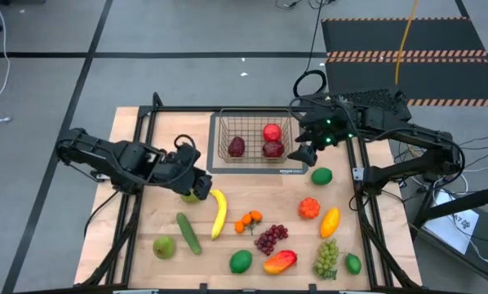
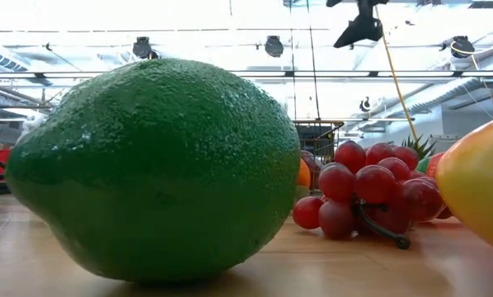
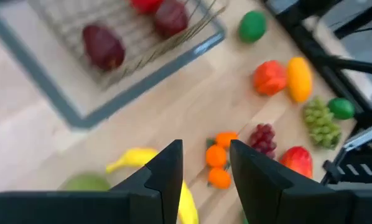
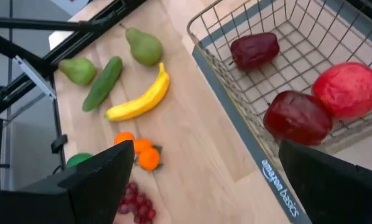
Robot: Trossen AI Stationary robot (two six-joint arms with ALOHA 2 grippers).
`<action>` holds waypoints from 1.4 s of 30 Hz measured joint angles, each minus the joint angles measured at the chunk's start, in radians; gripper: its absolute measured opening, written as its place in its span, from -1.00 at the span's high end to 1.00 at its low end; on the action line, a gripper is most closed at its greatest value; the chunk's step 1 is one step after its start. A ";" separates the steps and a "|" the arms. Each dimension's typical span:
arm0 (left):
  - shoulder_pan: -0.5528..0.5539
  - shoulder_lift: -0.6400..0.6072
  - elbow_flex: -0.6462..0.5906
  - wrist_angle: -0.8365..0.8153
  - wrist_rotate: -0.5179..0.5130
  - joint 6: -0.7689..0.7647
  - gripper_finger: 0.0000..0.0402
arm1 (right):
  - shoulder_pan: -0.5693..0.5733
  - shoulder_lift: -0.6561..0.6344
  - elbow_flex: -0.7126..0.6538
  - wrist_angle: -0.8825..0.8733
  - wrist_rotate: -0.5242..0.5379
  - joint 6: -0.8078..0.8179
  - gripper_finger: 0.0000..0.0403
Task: Build produce basket
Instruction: Put the top green pear into the brown wire basket
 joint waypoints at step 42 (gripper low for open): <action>0.219 0.010 -0.487 -0.050 0.471 -0.424 0.33 | 0.193 -0.185 0.000 -0.136 0.110 0.125 -0.96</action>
